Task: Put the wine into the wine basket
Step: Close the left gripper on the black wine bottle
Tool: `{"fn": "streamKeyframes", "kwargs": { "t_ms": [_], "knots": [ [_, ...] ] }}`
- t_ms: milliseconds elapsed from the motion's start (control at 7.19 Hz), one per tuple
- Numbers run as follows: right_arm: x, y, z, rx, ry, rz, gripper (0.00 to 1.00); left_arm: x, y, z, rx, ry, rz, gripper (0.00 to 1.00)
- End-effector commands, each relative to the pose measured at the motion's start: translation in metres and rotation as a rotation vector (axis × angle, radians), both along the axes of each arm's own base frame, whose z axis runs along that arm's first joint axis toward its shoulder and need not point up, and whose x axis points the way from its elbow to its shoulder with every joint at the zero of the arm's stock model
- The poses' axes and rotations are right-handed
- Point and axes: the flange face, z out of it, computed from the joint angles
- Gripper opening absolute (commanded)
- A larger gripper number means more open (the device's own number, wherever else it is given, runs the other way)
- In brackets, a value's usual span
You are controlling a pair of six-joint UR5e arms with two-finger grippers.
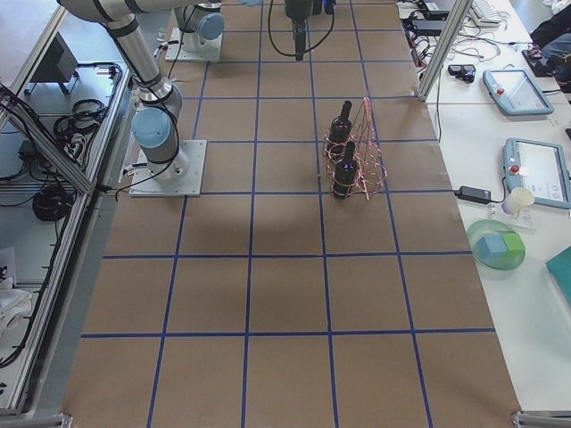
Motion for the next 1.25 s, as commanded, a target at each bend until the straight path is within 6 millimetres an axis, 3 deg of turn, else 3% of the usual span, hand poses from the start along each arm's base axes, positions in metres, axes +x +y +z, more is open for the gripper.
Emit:
{"fn": "streamKeyframes", "kwargs": {
  "t_ms": [0, 278, 696, 835, 1113],
  "knots": [
    [-0.001, 0.0, 0.0, -0.001, 0.002, -0.004, 1.0, 0.001, -0.001, -0.001, -0.002, -0.001, 0.001, 0.27],
    [-0.001, -0.001, 0.0, -0.003, -0.001, -0.004, 1.0, 0.001, -0.001, 0.005, -0.009, -0.008, 0.0, 0.0],
    [-0.001, 0.001, 0.001, 0.003, 0.0, -0.004, 1.0, -0.008, 0.005, 0.031, -0.007, -0.062, 0.002, 0.0],
    [0.0, 0.003, 0.0, 0.008, 0.0, -0.003, 1.0, -0.023, 0.009, 0.042, -0.007, -0.062, -0.002, 0.0],
    [-0.002, 0.003, 0.0, 0.01, 0.015, -0.006, 1.0, -0.1, -0.001, 0.073, 0.031, -0.169, -0.01, 0.0]
  ]
}}
